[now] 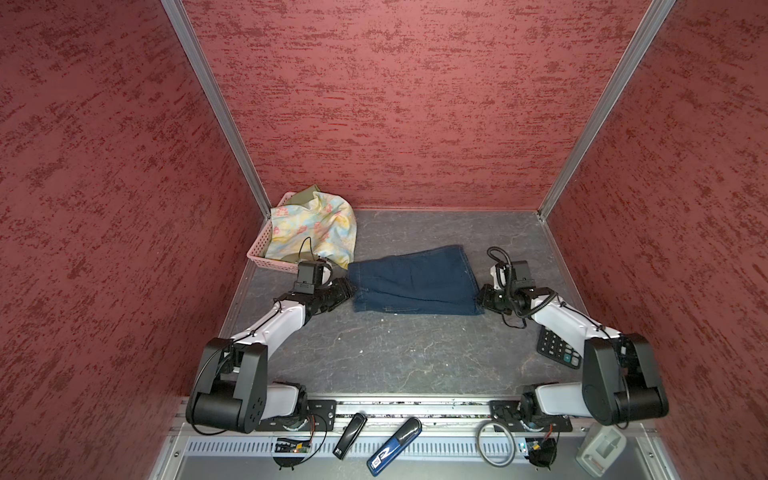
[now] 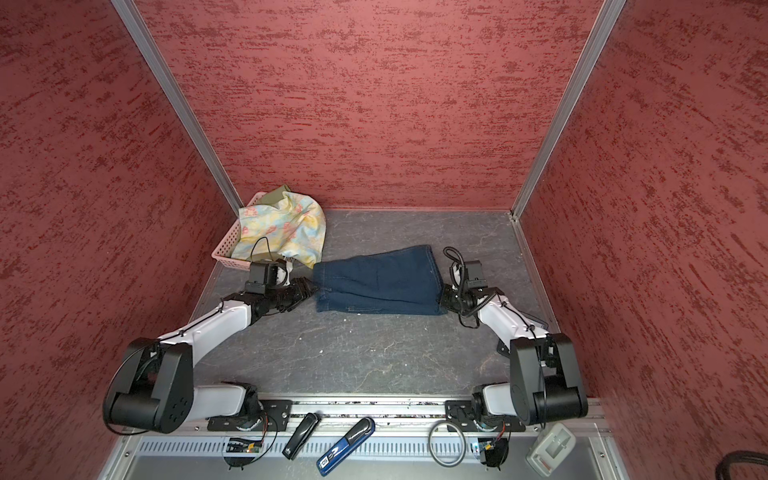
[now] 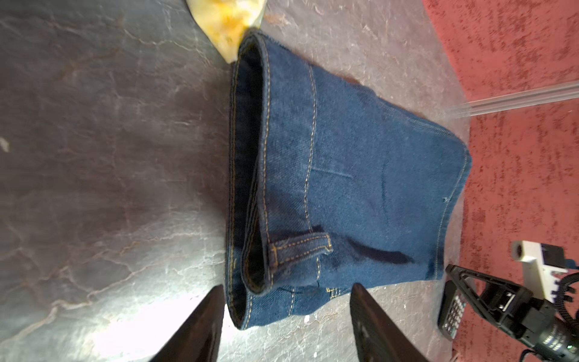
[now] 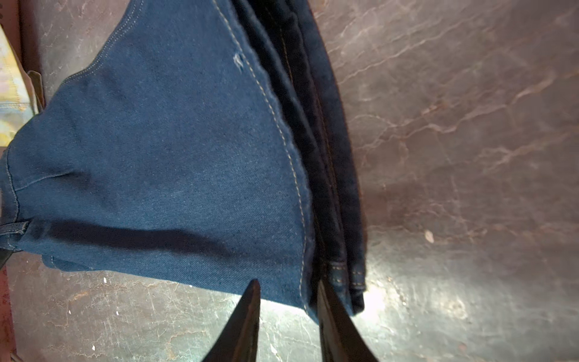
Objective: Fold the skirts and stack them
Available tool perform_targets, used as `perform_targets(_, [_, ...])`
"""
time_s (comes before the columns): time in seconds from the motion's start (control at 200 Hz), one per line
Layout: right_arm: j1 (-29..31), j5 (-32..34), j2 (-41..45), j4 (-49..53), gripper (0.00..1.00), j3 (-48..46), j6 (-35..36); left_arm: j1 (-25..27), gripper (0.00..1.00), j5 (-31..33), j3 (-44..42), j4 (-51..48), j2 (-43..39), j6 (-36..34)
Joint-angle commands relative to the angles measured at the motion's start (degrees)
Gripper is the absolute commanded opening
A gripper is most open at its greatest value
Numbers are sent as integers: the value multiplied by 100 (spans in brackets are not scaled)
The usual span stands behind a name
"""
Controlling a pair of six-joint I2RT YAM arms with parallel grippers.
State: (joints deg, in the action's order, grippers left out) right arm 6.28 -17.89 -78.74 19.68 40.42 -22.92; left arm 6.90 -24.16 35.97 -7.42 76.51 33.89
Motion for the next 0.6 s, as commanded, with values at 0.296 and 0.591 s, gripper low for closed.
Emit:
perform_targets(0.296, [-9,-186,169,-482,34,-252,3,20,64,-919,-577,2427,737,16])
perform_targets(0.591, [-7,-169,20,-412,33,-289,164,71,57,-1273,-878,2937,759,-242])
